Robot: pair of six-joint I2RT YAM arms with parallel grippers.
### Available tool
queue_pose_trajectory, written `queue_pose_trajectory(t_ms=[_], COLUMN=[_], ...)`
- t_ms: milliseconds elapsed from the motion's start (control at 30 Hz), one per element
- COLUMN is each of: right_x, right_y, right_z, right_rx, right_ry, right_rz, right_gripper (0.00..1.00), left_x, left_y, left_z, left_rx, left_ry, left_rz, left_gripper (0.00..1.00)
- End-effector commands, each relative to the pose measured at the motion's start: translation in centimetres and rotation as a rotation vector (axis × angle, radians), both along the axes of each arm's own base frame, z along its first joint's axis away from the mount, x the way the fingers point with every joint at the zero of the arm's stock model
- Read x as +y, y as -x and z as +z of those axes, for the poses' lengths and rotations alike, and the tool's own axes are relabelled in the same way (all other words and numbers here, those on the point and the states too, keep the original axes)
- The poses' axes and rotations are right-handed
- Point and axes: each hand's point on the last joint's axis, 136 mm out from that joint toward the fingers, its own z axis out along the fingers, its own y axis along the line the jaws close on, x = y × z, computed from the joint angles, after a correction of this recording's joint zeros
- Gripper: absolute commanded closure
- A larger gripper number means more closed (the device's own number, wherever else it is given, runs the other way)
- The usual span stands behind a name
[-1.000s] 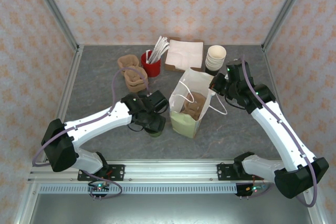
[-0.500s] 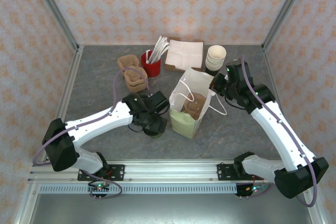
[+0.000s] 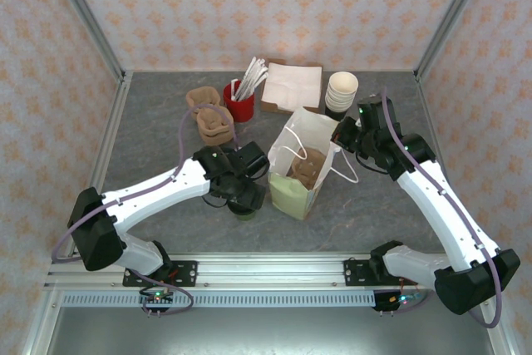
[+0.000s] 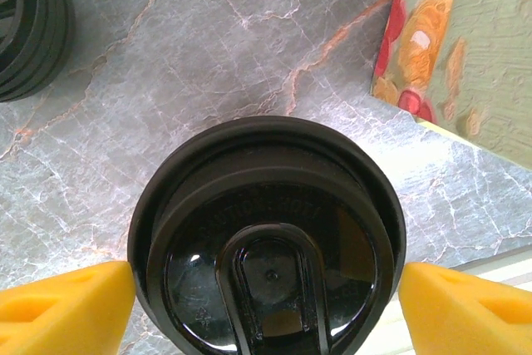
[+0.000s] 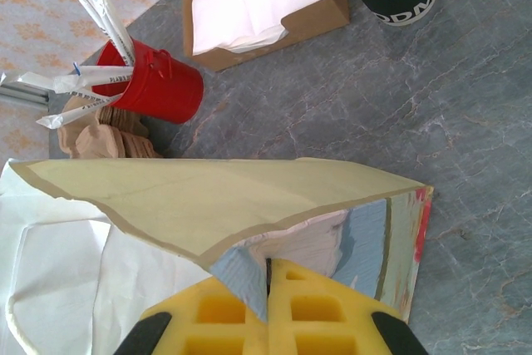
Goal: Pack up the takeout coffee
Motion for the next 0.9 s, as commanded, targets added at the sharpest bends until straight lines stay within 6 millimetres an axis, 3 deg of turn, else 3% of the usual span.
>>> queue_pose_trajectory(t_ms=[0, 533, 867], right_x=[-0.5, -0.6, -0.5], right_y=[0.2, 0.6, 0.5], right_z=[-0.2, -0.4, -0.5], right_rx=[-0.003, -0.003, -0.002], right_ry=[0.016, 0.009, 0.005], right_rz=[-0.016, -0.02, -0.02], right_gripper=[1.0, 1.0, 1.0], left_x=[0.7, 1.2, 1.4], left_y=[0.7, 1.0, 0.7], left_z=[0.1, -1.1, -1.0], left_rx=[-0.014, -0.065, -0.077], left_ry=[0.022, 0.058, 0.004], left_rz=[0.029, 0.005, -0.016], left_gripper=[0.16, 0.17, 0.25])
